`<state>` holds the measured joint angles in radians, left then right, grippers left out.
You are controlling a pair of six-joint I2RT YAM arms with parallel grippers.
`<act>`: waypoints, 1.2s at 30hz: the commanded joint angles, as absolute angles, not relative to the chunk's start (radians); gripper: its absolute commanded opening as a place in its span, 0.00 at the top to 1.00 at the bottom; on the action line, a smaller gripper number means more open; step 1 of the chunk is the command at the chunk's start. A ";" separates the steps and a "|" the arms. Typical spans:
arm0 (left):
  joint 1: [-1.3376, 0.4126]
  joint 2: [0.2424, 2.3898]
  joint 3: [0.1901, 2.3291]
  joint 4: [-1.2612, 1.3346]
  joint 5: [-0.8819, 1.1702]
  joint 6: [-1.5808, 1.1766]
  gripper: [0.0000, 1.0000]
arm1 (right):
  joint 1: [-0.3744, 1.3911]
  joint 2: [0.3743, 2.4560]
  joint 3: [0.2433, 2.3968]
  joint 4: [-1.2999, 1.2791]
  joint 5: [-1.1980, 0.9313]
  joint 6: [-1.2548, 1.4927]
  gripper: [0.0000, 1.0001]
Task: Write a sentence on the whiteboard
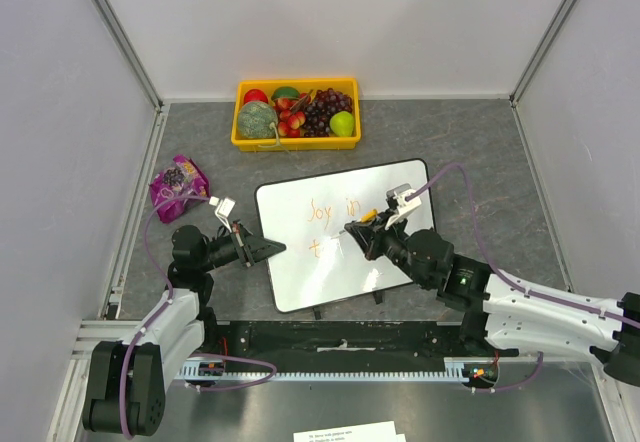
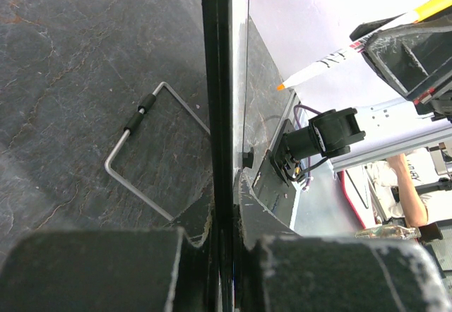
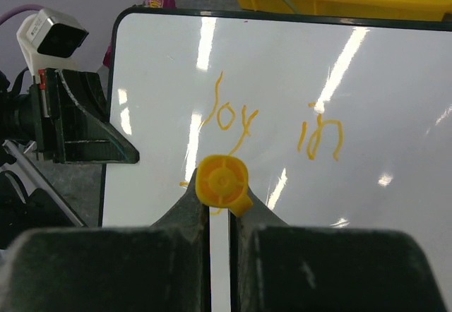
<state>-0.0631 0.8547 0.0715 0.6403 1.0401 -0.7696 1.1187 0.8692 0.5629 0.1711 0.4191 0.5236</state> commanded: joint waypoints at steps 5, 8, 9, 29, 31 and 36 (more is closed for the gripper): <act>-0.063 0.857 0.052 0.650 1.042 -0.670 0.98 | 1.083 0.879 0.523 0.198 0.443 0.545 1.00; -0.063 0.851 0.051 0.650 1.042 -0.670 0.98 | 1.072 0.887 0.514 0.209 0.430 0.554 1.00; -0.064 0.854 0.051 0.649 1.040 -0.672 0.98 | 1.069 0.888 0.514 0.210 0.426 0.552 1.00; -0.064 0.853 0.051 0.649 1.042 -0.669 0.98 | 1.060 0.931 0.494 0.206 0.359 0.540 1.00; -0.064 0.856 0.052 0.649 1.042 -0.670 0.98 | 1.060 0.934 0.491 0.192 0.345 0.541 1.00; -0.063 0.856 0.051 0.652 1.042 -0.669 0.98 | 1.060 0.914 0.460 0.167 0.330 0.551 1.00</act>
